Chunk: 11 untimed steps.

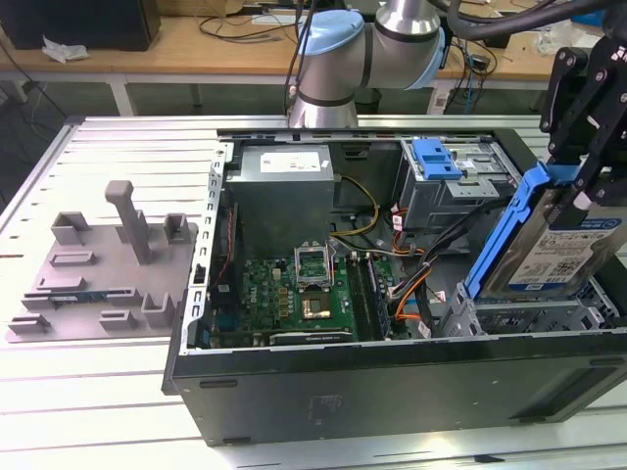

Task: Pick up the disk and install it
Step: 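Insert the disk into the insertion slot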

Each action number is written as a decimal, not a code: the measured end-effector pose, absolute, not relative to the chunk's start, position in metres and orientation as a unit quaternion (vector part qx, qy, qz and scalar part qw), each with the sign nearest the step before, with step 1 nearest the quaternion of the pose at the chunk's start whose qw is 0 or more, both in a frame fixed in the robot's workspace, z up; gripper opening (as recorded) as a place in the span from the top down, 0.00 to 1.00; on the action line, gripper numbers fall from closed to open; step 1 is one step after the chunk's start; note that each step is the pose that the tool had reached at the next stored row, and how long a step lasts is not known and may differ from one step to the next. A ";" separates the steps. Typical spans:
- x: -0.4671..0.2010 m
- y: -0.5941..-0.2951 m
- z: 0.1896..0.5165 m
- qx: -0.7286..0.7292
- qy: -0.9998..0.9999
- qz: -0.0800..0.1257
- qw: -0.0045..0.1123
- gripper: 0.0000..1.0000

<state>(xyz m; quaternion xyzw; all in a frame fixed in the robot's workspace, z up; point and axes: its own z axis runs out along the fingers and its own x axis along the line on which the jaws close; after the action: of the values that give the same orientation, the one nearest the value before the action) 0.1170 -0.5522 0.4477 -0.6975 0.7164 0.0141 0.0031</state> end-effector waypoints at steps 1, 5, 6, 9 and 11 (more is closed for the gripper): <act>0.117 -0.552 0.446 -0.698 0.716 0.014 0.003 0.64; 0.117 -0.552 0.443 -0.698 0.716 0.014 0.003 0.64; 0.117 -0.552 0.442 -0.698 0.716 0.014 0.003 0.64; 0.117 -0.552 0.439 -0.698 0.716 0.014 0.003 0.64; 0.117 -0.552 0.437 -0.698 0.716 0.014 0.003 0.64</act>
<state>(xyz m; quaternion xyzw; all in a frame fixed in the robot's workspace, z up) 0.1171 -0.5522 0.4372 -0.6975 0.7164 0.0140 0.0031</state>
